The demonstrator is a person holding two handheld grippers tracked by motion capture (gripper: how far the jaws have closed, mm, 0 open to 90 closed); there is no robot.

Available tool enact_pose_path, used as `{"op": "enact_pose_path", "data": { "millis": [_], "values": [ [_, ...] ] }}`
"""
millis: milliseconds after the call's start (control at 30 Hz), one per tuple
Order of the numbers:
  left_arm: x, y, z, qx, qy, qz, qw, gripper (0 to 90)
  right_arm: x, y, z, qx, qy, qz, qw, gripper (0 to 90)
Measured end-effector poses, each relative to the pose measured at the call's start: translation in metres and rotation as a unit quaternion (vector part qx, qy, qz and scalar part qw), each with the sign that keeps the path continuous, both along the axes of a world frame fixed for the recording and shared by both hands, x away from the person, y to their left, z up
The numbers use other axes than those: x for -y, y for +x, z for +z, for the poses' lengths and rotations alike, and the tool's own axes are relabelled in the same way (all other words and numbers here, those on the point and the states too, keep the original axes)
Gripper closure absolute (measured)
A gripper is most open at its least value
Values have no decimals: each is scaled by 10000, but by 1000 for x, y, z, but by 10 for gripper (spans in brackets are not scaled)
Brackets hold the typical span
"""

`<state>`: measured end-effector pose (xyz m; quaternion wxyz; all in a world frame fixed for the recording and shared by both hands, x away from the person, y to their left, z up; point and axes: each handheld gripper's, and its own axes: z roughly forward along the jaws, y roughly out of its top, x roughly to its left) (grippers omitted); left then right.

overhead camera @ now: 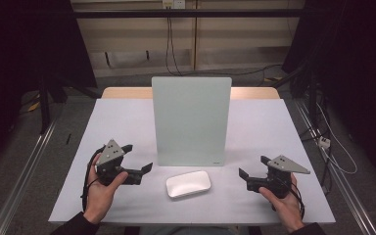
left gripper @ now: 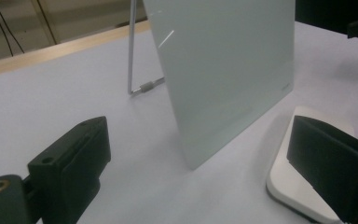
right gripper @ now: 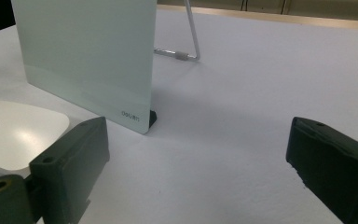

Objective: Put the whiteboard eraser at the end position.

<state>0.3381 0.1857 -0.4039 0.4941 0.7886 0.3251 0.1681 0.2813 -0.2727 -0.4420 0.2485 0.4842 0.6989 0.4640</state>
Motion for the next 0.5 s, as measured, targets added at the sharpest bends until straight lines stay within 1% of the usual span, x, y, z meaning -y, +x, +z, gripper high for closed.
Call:
{"op": "enact_pose_path", "data": {
  "millis": [33, 100, 133, 167, 233, 300, 333, 367, 400, 467, 500],
  "values": [
    [-3, 0, -2, 3, 50, 13, 10000, 60, 0, 0, 0, -3, -1, -6, 10000, 58],
    [-6, -1, -5, -43, 71, 51, 10000, 60, 0, 0, 0, 1, 0, -11, 10000, 58],
    [-8, -1, -7, -71, 41, 83, 9999, 60, 0, 0, 0, 3, 1, -10, 10000, 58],
    [-10, -1, -7, -50, 85, 91, 9999, 60, 0, 1, 0, 3, -1, -9, 10000, 58],
    [-12, -2, -9, -71, 100, 130, 9998, 60, 0, 1, 0, -3, -3, -16, 10000, 57],
    [-12, -3, -11, -88, 86, 155, 9998, 60, 0, 0, 0, 0, -6, -21, 10000, 57],
    [-12, -4, -12, -64, 102, 164, 9998, 60, 0, 0, 0, -6, -11, -16, 10000, 57],
    [-12, -5, -13, -31, 170, 146, 9997, 60, 0, 0, 0, -6, -11, -17, 10000, 57],
    [-11, -6, -15, -55, 130, 145, 9998, 60, 0, 0, 0, 7, -19, -16, 10000, 57],
    [-11, -6, -17, -84, 123, 126, 9998, 60, 1, 0, 0, 16, -16, -23, 10000, 58],
    [-11, -6, -18, -57, 138, 145, 9998, 60, 1, -1, 0, 16, -23, -30, 10000, 57]
  ]
}}
